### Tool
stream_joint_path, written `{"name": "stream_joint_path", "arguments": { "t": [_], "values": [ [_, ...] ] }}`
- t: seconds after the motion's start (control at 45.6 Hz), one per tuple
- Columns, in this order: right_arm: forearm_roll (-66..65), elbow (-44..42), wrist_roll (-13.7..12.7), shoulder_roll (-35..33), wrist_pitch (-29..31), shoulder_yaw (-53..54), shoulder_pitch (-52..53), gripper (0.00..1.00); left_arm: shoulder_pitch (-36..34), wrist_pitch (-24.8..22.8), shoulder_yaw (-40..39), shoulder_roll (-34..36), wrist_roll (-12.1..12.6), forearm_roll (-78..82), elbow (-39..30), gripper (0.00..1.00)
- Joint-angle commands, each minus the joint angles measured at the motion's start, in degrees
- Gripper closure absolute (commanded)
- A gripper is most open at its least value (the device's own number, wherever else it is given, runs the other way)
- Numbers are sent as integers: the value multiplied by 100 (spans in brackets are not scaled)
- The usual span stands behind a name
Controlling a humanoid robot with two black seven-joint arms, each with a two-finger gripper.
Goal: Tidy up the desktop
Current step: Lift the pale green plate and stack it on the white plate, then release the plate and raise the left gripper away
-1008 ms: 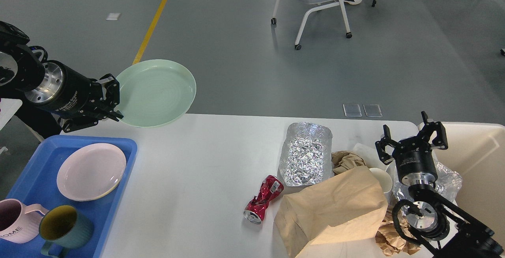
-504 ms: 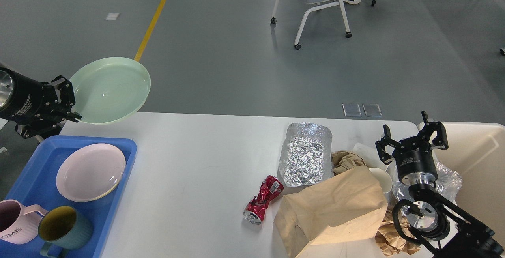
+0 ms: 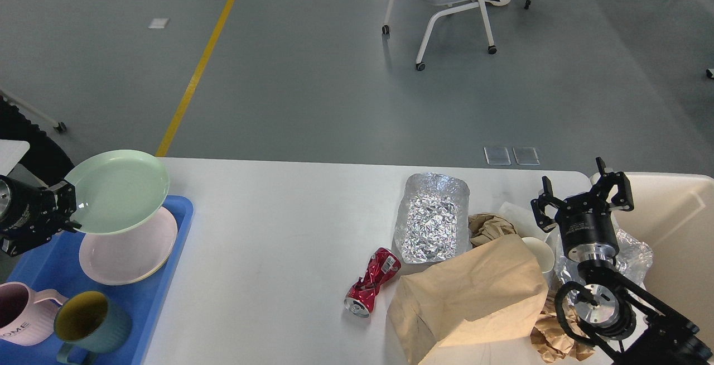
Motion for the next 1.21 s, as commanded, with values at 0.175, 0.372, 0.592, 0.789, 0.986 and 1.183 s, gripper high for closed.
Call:
{"name": "stream_joint_path", "arguments": {
  "t": [0.175, 0.372, 0.592, 0.789, 0.986, 1.183],
  "values": [
    [0, 0, 0, 0, -7, 0, 3, 0, 959, 452, -817, -43, 193, 321, 340, 100],
    [0, 0, 0, 0, 1, 0, 3, 0, 1064, 576, -914, -79, 176, 321, 410, 100],
    [0, 0, 0, 0, 1, 0, 3, 0, 1486, 584, -1177, -184, 158, 321, 744, 100],
    [0, 0, 0, 8, -7, 0, 3, 0, 1539, 576, -1213, -210, 158, 321, 806, 100],
    [0, 0, 0, 0, 1, 0, 3, 0, 1539, 593, -1327, -210, 150, 321, 806, 78],
    [0, 0, 0, 0, -7, 0, -5, 0, 1548, 1313, -1362, -237, 220, 364, 779, 19]
  ]
}}
